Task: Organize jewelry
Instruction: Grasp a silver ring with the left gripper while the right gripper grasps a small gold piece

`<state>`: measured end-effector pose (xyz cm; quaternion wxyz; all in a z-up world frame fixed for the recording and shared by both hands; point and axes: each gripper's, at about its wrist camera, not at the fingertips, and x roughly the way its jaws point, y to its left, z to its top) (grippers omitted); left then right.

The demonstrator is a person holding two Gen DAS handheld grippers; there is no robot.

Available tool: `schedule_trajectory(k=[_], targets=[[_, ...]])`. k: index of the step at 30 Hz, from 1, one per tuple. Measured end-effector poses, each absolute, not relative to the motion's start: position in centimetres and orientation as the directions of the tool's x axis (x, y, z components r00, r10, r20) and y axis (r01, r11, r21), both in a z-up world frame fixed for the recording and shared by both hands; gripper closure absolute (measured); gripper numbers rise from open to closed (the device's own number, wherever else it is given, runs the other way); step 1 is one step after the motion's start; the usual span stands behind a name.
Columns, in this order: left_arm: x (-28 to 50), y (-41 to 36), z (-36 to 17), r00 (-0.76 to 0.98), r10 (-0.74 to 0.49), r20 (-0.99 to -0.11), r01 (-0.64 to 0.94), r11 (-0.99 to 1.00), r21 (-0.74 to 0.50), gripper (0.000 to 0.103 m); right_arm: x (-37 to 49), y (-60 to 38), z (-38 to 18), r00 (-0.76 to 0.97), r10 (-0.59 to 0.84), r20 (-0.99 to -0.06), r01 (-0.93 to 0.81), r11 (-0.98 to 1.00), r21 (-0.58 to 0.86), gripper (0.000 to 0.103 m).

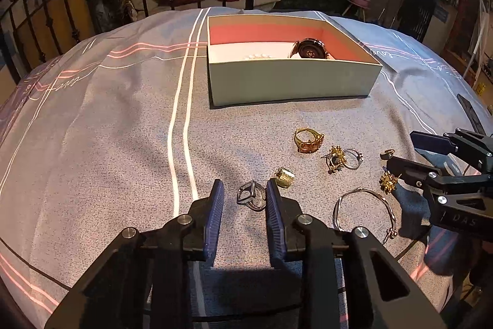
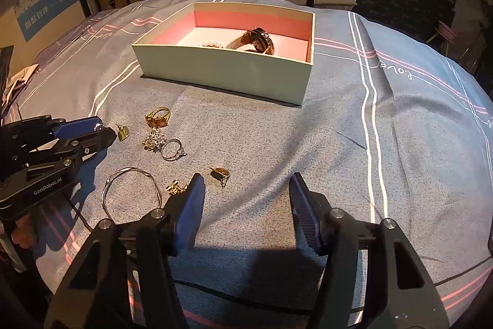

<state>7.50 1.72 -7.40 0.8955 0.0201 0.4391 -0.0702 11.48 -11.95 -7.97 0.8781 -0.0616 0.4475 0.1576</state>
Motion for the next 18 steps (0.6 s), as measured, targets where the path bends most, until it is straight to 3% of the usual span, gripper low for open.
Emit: schedule_trajectory(k=[7,18], targets=[[7.4,1.5,-7.4,0.612,-0.093,-0.785,0.14,0.99,-0.008,0.078,11.7,-11.1,-8.2,0.546,0.214,-0.81,-0.355,0.935,0.008,0.05],[7.3,1.3,-7.4,0.614,-0.08,-0.785,0.137,0.991,0.005,0.079,11.3,-10.4,-8.3,0.55,0.236,-0.801,-0.401,0.916,-0.006,0.083]])
